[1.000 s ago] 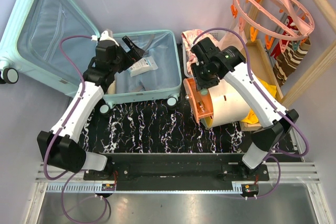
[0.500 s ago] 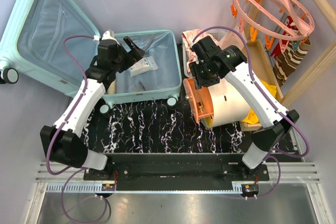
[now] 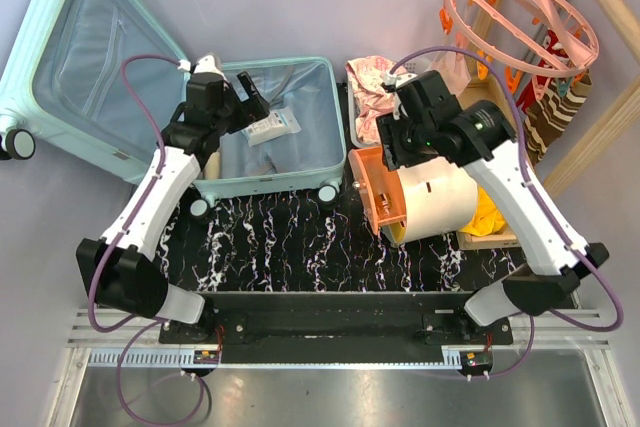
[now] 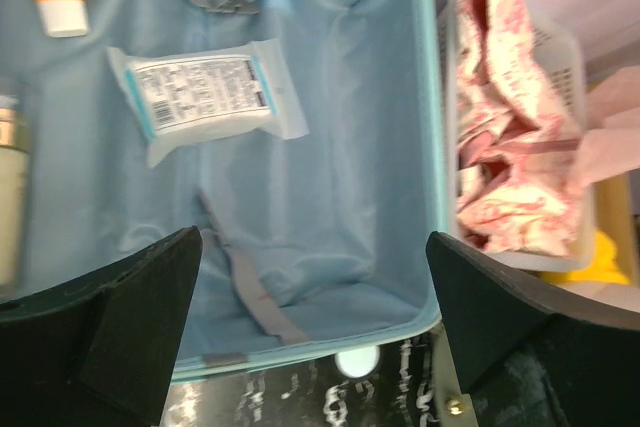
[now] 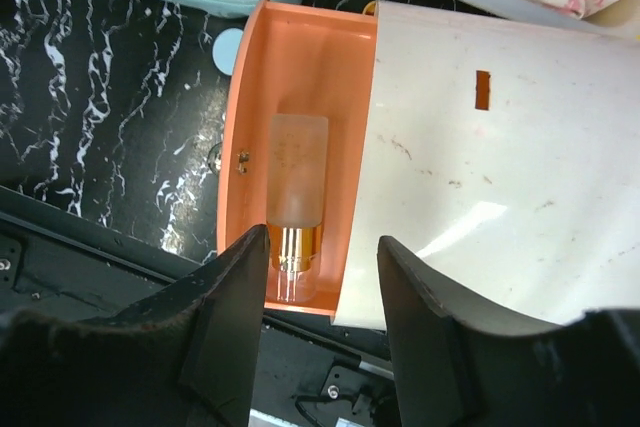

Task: Open, take out, and arrange the luggage
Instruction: Place the personal item in the drawer, then pick up the personal item from the luggage.

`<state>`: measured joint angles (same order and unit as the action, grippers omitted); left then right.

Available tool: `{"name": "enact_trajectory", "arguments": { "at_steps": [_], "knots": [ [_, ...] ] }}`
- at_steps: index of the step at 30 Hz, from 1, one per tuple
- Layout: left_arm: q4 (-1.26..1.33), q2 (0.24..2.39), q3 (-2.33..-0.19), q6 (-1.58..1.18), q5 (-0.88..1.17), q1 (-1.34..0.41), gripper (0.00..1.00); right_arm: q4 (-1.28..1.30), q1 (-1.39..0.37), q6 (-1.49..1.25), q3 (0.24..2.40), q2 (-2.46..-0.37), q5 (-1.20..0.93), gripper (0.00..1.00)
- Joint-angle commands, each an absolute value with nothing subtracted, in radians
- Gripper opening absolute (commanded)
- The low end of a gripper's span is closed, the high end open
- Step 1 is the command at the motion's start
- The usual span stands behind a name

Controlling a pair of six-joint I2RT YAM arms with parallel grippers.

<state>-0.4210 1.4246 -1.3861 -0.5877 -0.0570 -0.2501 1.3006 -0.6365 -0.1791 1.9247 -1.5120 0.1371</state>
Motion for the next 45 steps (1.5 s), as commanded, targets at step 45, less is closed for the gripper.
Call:
{"name": "enact_trajectory", "arguments": {
  "at_steps": [45],
  "knots": [
    [-0.654,2.051,-1.540,-0.031,-0.094,-0.184,0.99,1.022,-0.534,-0.114,2.091,-1.612,0.046,0.60]
  ]
}}
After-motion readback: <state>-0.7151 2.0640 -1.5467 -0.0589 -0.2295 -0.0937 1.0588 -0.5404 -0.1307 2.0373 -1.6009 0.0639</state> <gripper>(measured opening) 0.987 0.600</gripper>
